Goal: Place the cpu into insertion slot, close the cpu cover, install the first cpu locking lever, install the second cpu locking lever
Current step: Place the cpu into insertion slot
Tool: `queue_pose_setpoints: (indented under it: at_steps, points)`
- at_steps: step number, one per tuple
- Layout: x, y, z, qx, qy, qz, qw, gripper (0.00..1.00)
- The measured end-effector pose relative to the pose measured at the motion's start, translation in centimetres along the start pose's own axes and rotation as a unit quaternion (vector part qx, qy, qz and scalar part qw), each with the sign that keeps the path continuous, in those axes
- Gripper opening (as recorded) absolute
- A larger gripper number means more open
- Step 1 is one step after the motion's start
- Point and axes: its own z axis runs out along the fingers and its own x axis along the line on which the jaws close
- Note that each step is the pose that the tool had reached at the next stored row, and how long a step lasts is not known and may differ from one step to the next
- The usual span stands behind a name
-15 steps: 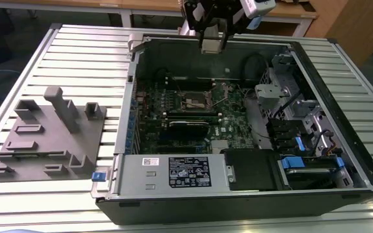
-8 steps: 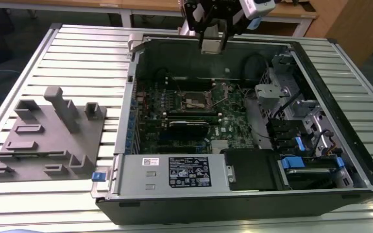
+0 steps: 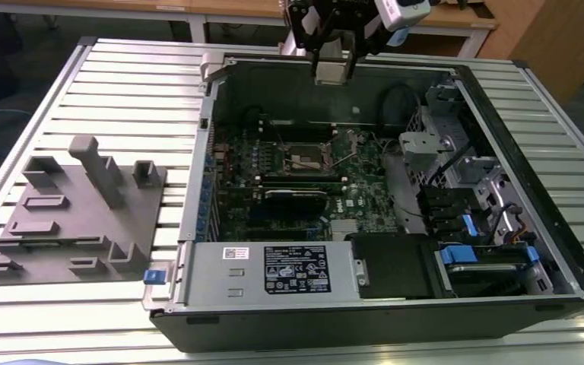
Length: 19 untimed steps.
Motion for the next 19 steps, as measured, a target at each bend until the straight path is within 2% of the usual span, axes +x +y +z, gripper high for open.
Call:
queue_pose_setpoints:
  at_steps: [3,12,19]
  points:
    - [0.00,0.00,0.04,-0.0002,-0.0001,0.000,1.0000,0.54]
    - [-0.02,-0.07,0.77,-0.0004,-0.0004,0.000,1.0000,0.54]
    - [-0.02,-0.09,0.96,-0.0008,-0.0004,0.000,1.0000,0.54]
